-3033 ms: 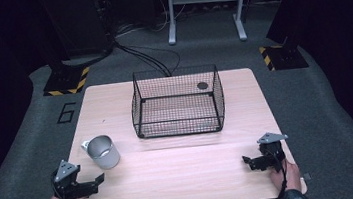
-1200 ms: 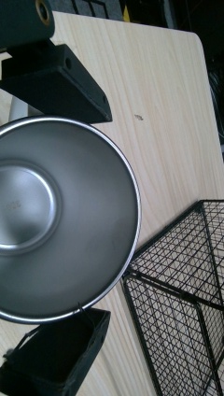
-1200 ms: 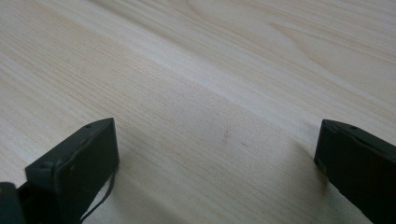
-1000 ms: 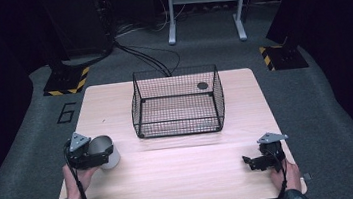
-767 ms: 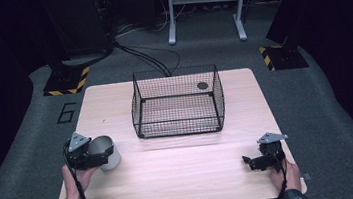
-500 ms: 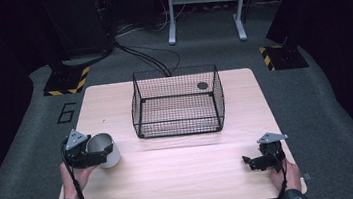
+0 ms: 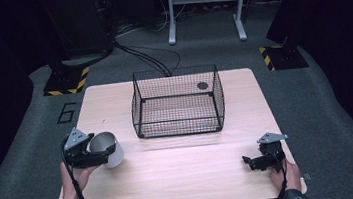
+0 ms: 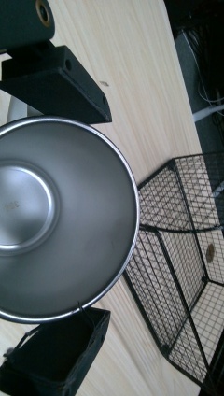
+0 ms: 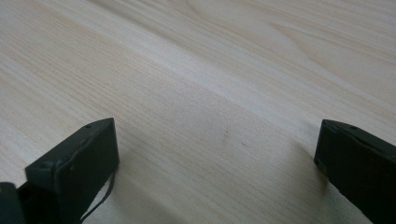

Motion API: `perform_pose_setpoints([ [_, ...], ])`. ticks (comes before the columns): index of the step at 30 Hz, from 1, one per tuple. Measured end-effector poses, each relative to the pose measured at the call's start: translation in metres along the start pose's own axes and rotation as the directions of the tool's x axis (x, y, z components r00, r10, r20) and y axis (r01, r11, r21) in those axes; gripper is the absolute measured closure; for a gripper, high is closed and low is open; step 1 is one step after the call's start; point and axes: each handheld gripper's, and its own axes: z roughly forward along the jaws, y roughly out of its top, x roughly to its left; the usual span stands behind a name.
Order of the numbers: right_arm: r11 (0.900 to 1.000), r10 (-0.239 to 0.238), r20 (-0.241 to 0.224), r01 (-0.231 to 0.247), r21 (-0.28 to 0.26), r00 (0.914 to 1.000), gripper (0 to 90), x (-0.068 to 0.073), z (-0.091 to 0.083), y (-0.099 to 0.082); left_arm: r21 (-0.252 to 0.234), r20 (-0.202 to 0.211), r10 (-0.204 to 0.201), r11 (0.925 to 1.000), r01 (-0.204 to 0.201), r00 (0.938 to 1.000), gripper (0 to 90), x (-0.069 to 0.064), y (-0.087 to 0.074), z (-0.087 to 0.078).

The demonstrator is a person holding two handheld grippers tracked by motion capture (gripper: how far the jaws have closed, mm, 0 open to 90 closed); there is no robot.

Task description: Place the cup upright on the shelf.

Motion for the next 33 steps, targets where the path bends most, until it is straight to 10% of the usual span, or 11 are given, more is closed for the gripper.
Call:
perform_pose_setpoints([
  [20,1.0,0.0,0.0,0.0,0.0,1.0,0.0,0.0,0.0,0.0,-0.021,0.1,0.069,0.9975,-0.067,0.9927,6.8,-0.029,0.02,0.005],
  [33,1.0,0.0,0.0,0.0,0.0,1.0,0.0,0.0,0.0,0.0,-0.038,0.184,0.111,0.9937,-0.106,0.9767,6.8,-0.054,0.038,0.012],
])
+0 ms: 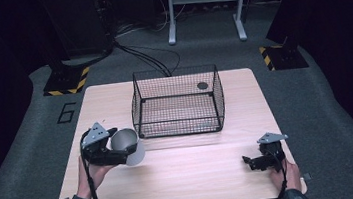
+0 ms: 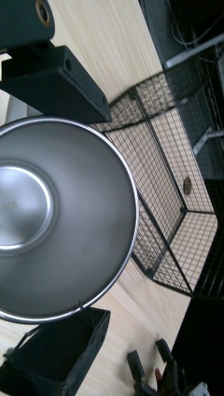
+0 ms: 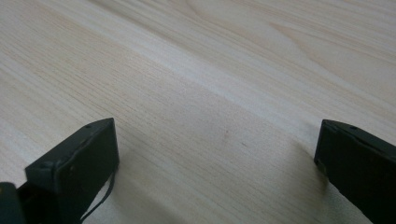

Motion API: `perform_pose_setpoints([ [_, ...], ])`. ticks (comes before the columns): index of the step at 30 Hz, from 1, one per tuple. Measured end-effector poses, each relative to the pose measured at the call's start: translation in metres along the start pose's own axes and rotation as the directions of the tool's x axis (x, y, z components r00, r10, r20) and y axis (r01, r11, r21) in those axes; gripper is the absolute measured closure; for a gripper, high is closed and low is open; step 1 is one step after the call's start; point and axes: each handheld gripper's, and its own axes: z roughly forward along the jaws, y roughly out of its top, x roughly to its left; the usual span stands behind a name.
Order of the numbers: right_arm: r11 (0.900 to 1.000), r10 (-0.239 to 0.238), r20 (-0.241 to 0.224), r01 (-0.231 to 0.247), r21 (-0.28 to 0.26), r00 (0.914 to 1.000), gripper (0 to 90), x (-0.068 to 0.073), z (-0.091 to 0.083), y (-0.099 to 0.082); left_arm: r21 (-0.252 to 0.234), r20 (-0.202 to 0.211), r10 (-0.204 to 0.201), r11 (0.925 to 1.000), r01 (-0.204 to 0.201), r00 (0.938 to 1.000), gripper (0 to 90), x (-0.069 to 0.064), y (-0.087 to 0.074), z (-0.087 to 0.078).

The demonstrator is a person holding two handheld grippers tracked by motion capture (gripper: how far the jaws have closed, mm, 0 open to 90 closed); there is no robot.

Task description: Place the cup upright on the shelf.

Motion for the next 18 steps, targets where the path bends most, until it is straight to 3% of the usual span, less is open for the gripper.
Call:
perform_pose_setpoints([
  [18,1.0,0.0,0.0,0.0,0.0,1.0,0.0,0.0,0.0,0.0,-0.013,0.085,0.049,0.9988,-0.048,0.9952,6.8,-0.022,0.03,0.021],
])
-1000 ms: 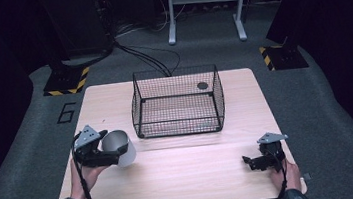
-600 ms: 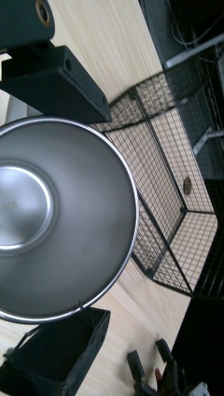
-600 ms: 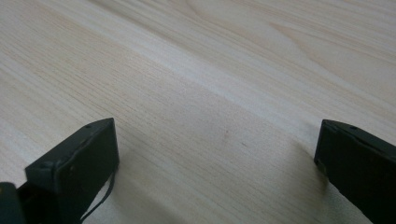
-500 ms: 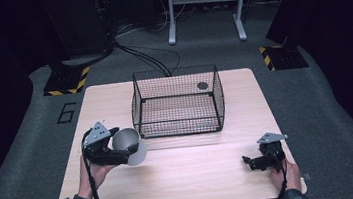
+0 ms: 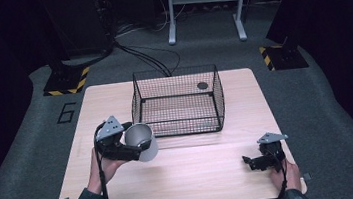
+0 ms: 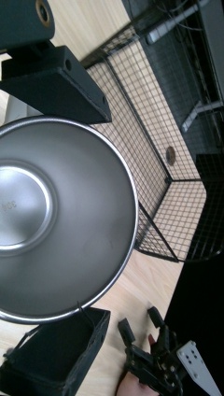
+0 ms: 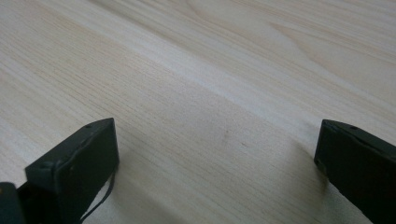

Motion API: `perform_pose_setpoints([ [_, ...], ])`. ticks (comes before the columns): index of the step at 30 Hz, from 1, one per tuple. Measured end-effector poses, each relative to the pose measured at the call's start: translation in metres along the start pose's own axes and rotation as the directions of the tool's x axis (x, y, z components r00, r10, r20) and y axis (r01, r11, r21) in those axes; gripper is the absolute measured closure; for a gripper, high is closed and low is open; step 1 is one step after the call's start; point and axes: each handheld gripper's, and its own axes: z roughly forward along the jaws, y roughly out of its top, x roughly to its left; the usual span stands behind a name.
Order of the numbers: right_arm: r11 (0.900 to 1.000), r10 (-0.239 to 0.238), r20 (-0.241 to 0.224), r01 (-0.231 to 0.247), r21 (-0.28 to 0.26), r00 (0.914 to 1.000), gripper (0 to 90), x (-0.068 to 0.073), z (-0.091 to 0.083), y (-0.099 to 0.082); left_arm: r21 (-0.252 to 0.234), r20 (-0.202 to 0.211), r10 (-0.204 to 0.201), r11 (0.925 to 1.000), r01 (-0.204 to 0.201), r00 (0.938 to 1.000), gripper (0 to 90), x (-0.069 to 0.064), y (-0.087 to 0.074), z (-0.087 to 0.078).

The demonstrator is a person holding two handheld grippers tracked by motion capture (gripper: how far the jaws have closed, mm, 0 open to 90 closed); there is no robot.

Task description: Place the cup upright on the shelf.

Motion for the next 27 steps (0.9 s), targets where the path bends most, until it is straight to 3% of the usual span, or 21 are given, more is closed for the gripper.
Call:
perform_pose_setpoints([
  [11,1.0,-0.001,0.0,0.001,0.0,1.0,0.0,0.0,0.0,0.0,-0.003,0.035,0.03,0.9996,-0.03,0.9989,6.8,-0.004,0.018,0.017],
  [27,1.0,0.0,0.0,0.0,-0.001,1.0,0.0,0.0,0.0,0.0,-0.025,0.068,0.052,0.9984,-0.051,0.9963,6.8,-0.001,0.047,0.026],
])
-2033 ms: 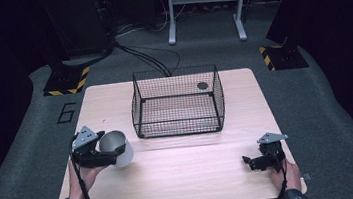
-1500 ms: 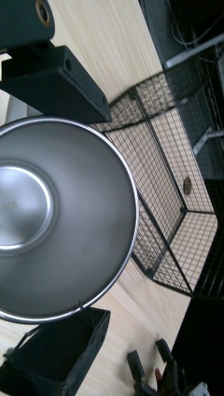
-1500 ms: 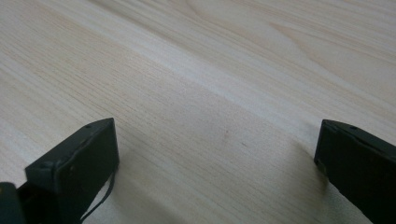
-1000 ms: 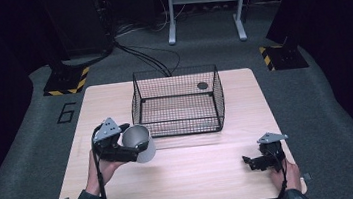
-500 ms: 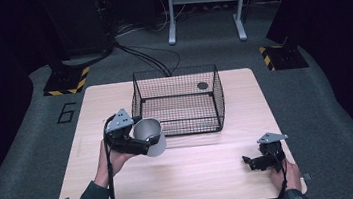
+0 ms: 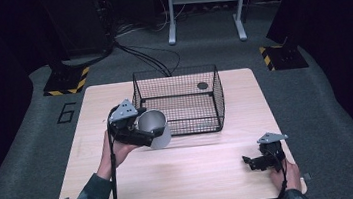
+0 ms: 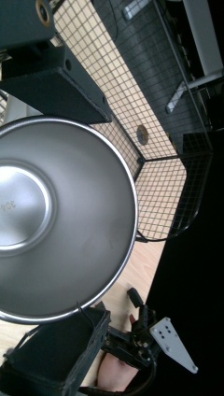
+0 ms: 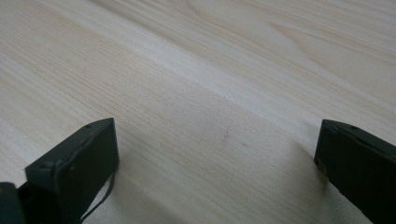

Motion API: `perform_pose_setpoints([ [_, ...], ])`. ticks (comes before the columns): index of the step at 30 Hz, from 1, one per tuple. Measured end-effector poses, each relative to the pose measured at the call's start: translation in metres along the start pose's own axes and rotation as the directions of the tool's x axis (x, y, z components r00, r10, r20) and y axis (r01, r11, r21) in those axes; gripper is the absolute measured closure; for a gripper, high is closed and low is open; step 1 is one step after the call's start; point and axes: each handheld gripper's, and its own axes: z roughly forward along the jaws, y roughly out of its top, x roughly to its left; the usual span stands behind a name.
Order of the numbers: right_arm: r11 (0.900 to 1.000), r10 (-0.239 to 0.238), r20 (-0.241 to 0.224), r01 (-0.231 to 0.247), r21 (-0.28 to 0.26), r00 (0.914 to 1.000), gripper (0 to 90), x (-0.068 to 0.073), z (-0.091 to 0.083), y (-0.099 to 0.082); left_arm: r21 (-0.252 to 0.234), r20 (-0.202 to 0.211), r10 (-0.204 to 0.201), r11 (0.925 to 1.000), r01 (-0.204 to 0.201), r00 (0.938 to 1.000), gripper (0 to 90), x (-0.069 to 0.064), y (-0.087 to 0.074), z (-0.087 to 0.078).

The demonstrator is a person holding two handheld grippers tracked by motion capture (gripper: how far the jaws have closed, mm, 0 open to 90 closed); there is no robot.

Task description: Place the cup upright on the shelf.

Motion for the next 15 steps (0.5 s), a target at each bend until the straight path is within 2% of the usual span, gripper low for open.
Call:
perform_pose_setpoints([
  [3,1.0,0.0,0.0,0.0,0.001,1.0,0.0,0.0,0.0,0.0,0.009,0.004,0.014,0.9999,-0.014,0.9999,6.8,0.003,0.01,0.003],
  [15,1.0,0.0,0.0,0.0,0.0,1.0,0.0,0.0,0.0,0.0,-0.004,-0.003,0.028,0.9996,-0.028,0.9996,6.8,0.013,0.034,0.011],
])
